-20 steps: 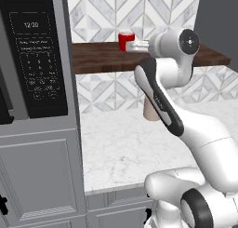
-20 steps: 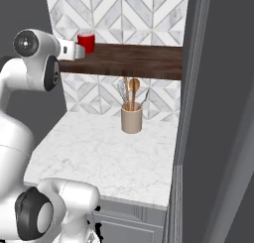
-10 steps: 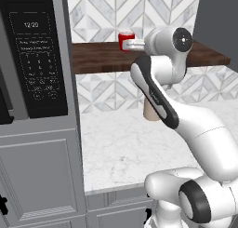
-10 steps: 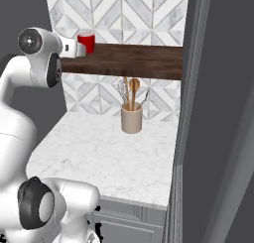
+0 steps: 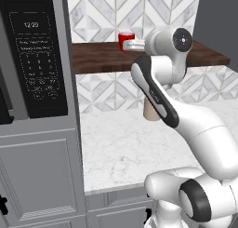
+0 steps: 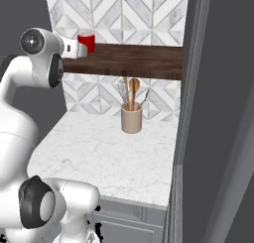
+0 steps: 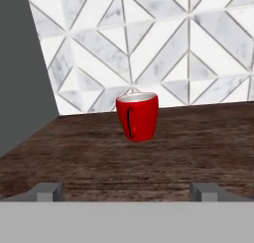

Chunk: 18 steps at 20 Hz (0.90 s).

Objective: Gather all objects into one cabinet and sort the glasses and bowls to opposite sides.

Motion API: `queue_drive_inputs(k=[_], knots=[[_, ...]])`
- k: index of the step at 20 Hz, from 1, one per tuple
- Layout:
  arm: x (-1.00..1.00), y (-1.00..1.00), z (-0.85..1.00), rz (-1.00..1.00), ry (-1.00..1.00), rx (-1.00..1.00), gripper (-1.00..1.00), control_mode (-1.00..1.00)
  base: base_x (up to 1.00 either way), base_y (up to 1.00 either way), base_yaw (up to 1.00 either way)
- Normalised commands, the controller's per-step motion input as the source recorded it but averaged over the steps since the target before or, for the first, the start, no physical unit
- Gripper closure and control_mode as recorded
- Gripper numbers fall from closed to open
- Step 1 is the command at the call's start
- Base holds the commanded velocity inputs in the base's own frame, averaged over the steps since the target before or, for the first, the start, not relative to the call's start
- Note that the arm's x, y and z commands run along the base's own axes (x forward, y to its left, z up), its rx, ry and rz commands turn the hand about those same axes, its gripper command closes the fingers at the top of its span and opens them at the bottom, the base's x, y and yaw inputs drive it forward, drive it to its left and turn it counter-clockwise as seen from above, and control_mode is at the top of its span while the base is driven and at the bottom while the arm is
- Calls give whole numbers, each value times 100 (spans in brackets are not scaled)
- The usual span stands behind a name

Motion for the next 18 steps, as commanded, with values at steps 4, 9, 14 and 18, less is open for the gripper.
queue_drive_inputs(k=[4,9,14,18], knots=[[0,0,-3,0,0,0,-100,-100,0,0,0],[0,0,-6,0,0,0,-100,-100,0,0,0],[0,0,-7,0,0,0,-100,-100,0,0,0],[0,0,-6,0,0,0,-100,-100,0,0,0]])
